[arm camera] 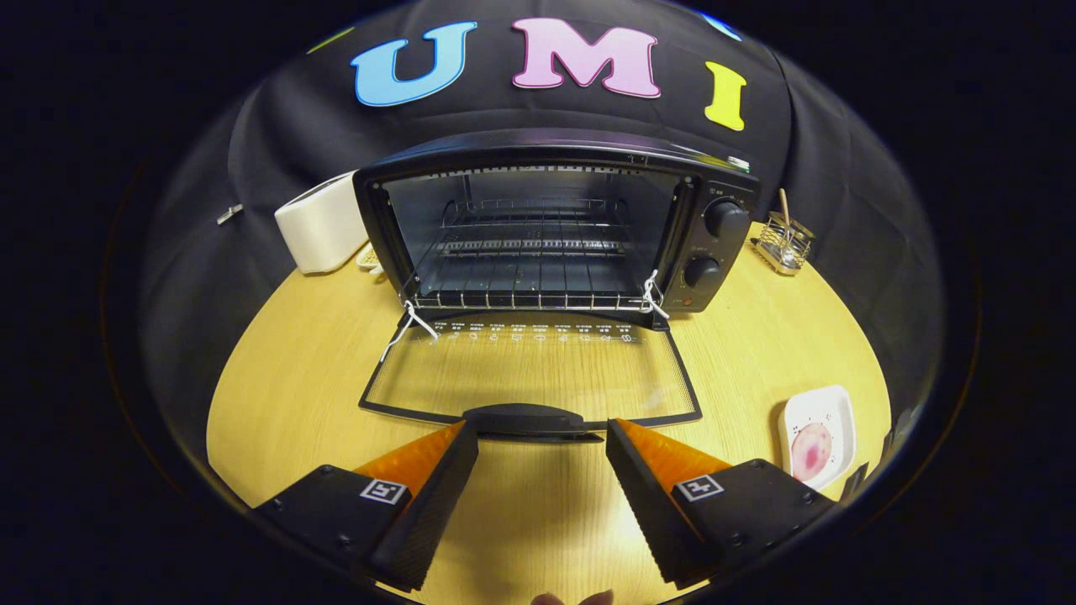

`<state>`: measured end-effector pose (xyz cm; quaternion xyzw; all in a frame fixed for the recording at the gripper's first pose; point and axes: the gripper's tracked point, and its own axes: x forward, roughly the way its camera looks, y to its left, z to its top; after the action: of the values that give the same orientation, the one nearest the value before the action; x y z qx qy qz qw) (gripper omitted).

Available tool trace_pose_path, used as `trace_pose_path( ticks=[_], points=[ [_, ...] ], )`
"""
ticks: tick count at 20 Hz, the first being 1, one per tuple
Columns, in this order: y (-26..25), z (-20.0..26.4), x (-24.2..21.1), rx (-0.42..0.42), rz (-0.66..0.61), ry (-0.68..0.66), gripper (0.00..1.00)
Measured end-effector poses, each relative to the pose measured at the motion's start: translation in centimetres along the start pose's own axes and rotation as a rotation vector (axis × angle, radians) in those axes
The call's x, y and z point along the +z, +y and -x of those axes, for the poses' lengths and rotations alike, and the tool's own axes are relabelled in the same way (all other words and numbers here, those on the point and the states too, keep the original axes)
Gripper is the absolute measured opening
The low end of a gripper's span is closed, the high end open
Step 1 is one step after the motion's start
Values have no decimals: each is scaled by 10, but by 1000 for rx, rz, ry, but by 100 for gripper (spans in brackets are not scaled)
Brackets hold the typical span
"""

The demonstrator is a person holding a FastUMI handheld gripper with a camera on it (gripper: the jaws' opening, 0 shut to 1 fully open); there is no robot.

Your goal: Open the toaster oven, put the food inside, and close the toaster oven door.

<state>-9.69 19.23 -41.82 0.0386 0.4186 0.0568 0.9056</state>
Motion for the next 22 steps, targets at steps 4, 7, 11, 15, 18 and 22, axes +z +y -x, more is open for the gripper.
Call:
trace_pose_path(
  ticks=[4,7,11,15,18,22],
  points=[
    [-7,19,19,51,-37,-26,100],
    [-18,36,38,91,-68,-44,100],
    [-47,66,56,129,-101,-45,100],
    [-91,88,64,153,-94,-30,99],
    [-129,99,62,168,-93,8,99],
    [-184,106,53,163,-106,71,99]
  ],
)
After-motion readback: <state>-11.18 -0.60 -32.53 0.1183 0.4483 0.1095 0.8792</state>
